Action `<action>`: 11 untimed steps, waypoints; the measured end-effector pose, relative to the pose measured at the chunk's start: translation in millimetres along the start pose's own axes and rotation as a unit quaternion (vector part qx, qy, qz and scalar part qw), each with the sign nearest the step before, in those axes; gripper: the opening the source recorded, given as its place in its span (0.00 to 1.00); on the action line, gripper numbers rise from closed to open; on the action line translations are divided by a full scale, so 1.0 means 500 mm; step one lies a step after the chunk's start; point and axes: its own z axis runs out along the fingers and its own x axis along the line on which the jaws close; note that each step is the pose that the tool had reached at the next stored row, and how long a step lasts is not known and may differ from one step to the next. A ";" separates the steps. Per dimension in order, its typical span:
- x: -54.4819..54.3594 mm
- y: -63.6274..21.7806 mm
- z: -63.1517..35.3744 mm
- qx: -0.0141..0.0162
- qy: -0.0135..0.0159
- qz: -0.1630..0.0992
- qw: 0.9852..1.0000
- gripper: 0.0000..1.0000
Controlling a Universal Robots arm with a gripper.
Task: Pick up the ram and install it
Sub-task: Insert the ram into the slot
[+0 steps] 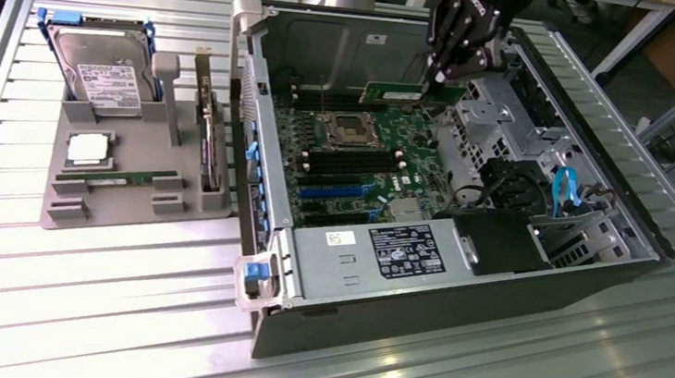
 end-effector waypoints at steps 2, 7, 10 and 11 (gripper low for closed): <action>0.000 0.000 0.002 0.000 0.000 0.000 1.000 0.12; 0.000 0.000 0.007 0.000 0.000 0.000 1.000 0.12; 0.000 -0.001 0.010 0.000 0.000 0.000 1.000 0.12; 0.000 -0.001 0.011 0.000 0.000 0.000 1.000 0.12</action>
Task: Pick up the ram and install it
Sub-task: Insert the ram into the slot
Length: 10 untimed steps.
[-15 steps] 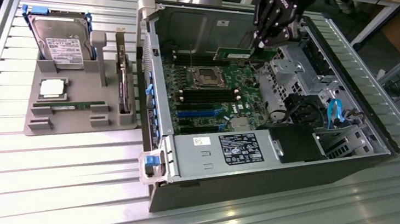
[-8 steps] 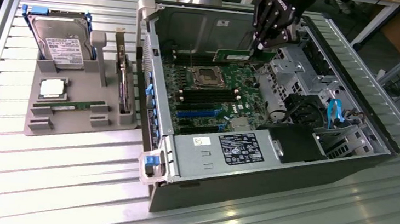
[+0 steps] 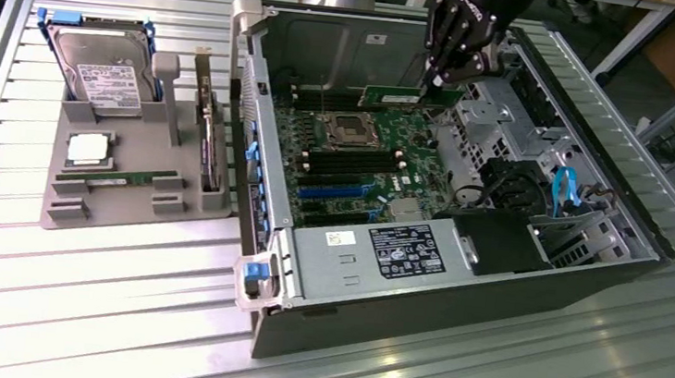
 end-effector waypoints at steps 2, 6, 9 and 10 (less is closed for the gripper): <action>0.000 0.000 0.003 0.000 0.000 0.000 1.000 0.12; 0.000 0.000 0.007 0.000 0.000 0.000 1.000 0.12; 0.000 0.000 0.011 0.000 0.000 0.000 1.000 0.12; 0.000 -0.001 0.012 0.000 0.000 0.000 1.000 0.12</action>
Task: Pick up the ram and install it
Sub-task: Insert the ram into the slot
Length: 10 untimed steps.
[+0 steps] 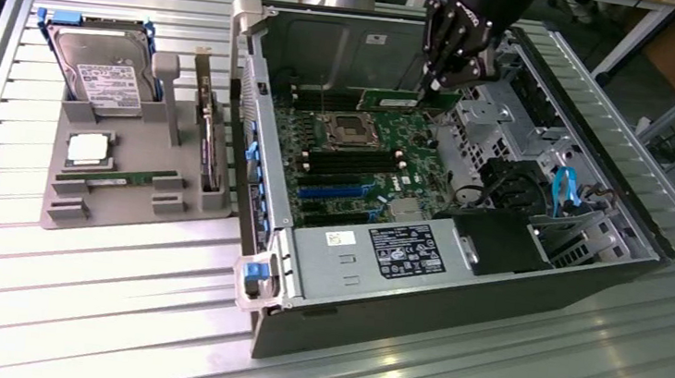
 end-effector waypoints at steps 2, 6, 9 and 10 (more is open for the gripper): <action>0.000 0.000 0.002 0.000 0.000 0.000 1.000 0.12; 0.000 0.002 0.006 0.000 0.000 0.000 1.000 0.12; -0.001 0.005 0.009 0.000 0.000 0.000 1.000 0.12; -0.001 0.005 0.010 0.000 0.000 0.000 1.000 0.12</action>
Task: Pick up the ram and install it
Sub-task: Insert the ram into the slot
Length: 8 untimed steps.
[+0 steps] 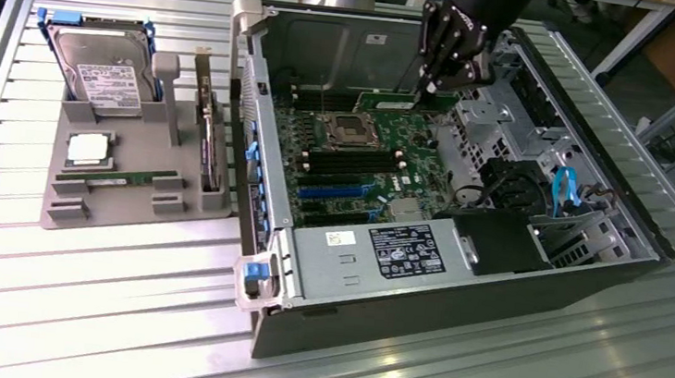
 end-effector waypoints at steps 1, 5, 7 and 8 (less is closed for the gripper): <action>0.000 0.000 0.001 0.000 0.000 0.000 1.000 0.12; 0.000 0.000 0.004 0.000 0.000 0.000 1.000 0.12; 0.000 0.000 0.005 0.000 0.000 0.000 1.000 0.12; 0.000 0.000 0.006 0.000 0.000 0.000 1.000 0.12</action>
